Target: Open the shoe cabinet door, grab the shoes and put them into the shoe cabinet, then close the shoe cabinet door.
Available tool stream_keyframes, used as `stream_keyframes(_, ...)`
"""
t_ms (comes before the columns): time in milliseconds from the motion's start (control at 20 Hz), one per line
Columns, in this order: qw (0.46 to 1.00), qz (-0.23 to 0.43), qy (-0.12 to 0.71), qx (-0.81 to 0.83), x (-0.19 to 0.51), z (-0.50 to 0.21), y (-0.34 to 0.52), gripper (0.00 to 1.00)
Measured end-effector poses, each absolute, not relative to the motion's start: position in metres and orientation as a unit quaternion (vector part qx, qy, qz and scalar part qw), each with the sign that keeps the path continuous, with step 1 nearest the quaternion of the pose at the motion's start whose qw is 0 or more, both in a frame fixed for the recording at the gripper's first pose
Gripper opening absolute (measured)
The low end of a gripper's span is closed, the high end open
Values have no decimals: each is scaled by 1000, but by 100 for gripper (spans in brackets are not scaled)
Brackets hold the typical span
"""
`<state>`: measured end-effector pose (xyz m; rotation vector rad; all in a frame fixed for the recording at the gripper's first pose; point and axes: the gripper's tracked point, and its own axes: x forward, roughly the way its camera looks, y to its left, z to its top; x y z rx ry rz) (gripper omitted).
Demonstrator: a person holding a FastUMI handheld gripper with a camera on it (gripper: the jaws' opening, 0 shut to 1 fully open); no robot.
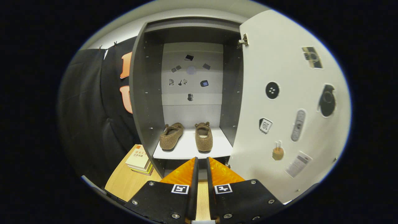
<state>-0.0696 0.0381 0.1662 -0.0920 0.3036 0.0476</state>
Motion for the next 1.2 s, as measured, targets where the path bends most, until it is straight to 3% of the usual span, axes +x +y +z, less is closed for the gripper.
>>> stream_keyframes(550,992,-27,118,-25,-205,172,-38,19)
stream_keyframes(900,985,-121,119,-6,-241,155,-159,35)
stream_keyframes(1200,990,-64,119,49,-206,126,-197,50)
